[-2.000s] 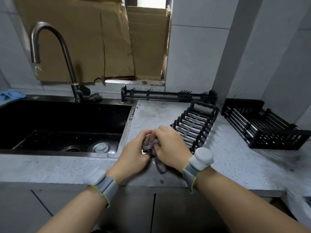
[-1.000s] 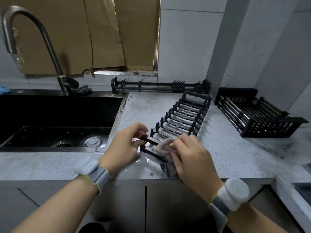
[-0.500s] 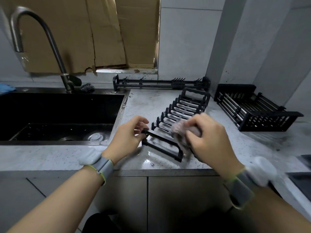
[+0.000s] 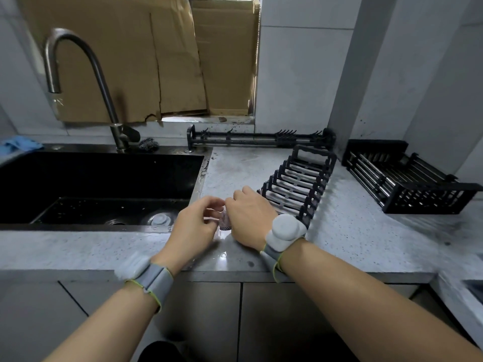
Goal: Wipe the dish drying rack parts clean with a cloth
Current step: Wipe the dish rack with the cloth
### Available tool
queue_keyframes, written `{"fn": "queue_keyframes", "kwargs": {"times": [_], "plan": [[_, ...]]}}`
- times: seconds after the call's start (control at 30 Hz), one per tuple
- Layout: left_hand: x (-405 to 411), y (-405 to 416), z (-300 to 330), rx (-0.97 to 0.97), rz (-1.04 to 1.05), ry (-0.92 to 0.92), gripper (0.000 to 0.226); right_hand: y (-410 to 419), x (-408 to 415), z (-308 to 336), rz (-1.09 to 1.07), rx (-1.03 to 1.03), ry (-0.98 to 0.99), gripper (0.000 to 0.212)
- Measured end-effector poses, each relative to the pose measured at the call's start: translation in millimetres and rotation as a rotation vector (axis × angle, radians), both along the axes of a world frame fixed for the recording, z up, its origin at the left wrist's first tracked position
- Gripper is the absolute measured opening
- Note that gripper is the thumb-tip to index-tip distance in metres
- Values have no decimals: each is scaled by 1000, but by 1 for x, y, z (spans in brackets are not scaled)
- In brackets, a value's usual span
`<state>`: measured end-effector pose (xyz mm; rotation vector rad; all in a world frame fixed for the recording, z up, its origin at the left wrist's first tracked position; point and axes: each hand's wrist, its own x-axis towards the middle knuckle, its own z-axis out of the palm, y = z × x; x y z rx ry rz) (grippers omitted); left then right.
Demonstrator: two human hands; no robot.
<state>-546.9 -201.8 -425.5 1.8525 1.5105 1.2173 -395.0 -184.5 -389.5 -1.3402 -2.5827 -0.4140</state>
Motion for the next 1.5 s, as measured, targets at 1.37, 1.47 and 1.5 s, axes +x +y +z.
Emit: {"fn": "queue_keyframes", "kwargs": {"times": [1.37,1.47,1.5], "plan": [[239,66,33,73,87,1146,32,-3,244,5,-386,-167,1059,33],[240,62,33,117,113,1164,19,-1,244,1,-389,-174,1046,31],[240,60,34,133,109,1179,16,0,243,-1,-383,-179,1041,31]]}}
